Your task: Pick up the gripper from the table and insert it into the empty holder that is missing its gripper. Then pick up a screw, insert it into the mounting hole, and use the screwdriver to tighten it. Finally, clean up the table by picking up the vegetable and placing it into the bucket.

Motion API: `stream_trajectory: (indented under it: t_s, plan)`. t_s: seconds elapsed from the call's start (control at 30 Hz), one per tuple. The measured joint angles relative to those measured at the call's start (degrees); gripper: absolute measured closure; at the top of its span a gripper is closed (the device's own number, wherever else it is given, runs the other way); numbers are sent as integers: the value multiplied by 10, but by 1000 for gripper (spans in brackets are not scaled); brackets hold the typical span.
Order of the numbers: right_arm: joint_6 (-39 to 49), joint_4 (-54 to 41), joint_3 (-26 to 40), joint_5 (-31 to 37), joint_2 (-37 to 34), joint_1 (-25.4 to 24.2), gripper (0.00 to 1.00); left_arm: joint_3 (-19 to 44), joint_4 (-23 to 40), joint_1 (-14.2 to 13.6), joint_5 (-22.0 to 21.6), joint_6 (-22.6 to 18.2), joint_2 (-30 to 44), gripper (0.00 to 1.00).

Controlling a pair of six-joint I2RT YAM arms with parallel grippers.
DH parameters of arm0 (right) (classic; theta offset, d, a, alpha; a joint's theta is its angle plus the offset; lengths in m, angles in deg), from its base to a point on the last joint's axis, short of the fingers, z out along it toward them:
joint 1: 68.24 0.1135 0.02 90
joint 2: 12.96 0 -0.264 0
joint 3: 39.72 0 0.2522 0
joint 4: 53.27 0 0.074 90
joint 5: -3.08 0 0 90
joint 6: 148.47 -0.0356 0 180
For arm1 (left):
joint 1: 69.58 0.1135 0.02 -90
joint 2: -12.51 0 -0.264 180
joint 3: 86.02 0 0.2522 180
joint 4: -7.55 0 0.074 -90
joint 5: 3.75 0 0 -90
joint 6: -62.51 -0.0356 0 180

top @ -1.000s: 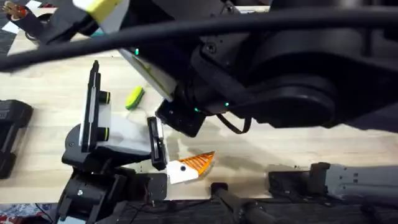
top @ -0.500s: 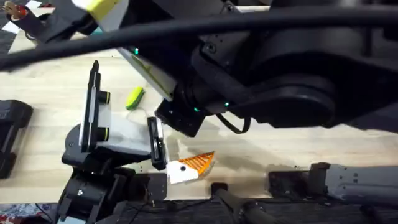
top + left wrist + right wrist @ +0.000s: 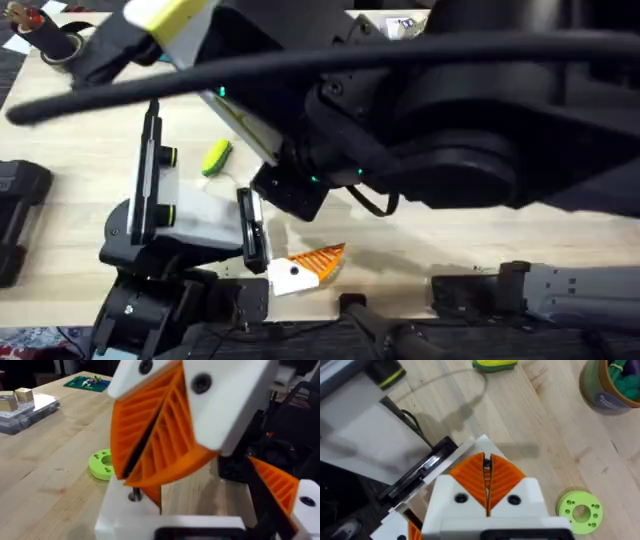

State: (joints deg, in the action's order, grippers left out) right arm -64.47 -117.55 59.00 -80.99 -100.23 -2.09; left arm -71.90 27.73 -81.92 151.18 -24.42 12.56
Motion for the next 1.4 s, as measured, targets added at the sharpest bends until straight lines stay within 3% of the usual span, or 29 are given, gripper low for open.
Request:
stream_trajectory:
  t_s: [1.4]
  plan:
    - [0,17,-26,0,0,0,992,0,0,0,0,4,0,14]
